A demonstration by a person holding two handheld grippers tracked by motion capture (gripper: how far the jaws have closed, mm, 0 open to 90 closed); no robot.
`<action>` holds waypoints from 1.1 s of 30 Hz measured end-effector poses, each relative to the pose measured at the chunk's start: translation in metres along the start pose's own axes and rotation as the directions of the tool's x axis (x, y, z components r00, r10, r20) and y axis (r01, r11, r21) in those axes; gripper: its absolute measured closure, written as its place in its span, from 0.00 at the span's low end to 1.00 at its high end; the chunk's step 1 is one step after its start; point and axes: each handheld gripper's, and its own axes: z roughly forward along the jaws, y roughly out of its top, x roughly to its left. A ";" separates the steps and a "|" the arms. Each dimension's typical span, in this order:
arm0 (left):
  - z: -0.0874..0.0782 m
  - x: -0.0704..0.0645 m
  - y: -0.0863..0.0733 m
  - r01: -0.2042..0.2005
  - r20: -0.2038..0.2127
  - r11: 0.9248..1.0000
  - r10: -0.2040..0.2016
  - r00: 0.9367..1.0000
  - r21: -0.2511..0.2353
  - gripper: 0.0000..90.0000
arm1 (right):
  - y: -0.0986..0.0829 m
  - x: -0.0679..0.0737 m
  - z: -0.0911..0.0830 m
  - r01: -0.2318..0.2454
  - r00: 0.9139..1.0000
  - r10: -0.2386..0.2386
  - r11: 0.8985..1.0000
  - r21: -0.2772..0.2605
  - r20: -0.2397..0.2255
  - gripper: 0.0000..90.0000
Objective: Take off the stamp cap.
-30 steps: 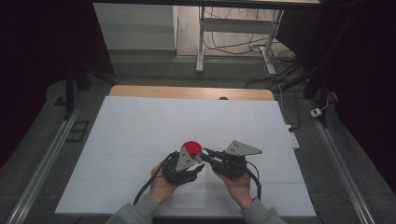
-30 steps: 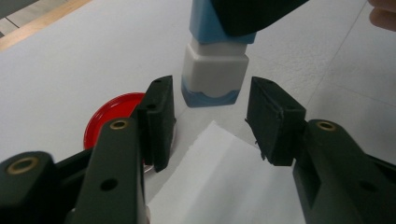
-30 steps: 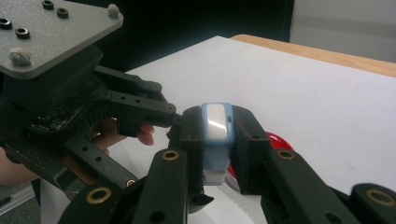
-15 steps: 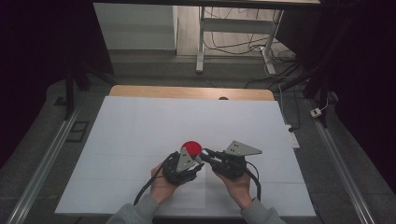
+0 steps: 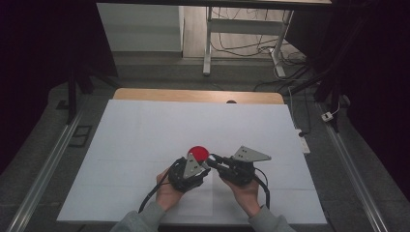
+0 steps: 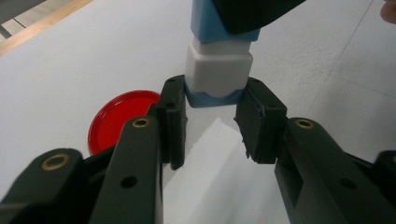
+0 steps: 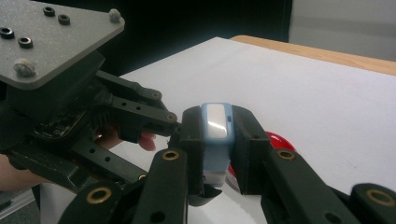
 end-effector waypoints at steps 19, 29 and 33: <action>0.001 -0.002 -0.002 -0.035 -0.020 0.999 0.035 0.999 0.010 0.73 | -0.002 0.002 0.001 -0.018 1.000 0.018 1.000 -0.003 0.017 0.84; 0.001 -0.002 -0.003 -0.040 -0.026 0.999 0.040 0.999 0.006 0.73 | -0.003 0.006 0.002 -0.008 0.999 0.008 1.000 -0.003 0.043 0.84; 0.002 -0.002 -0.004 -0.038 -0.029 0.999 0.038 0.999 0.005 0.73 | -0.003 0.007 0.002 -0.006 0.999 0.006 1.000 -0.002 0.051 0.84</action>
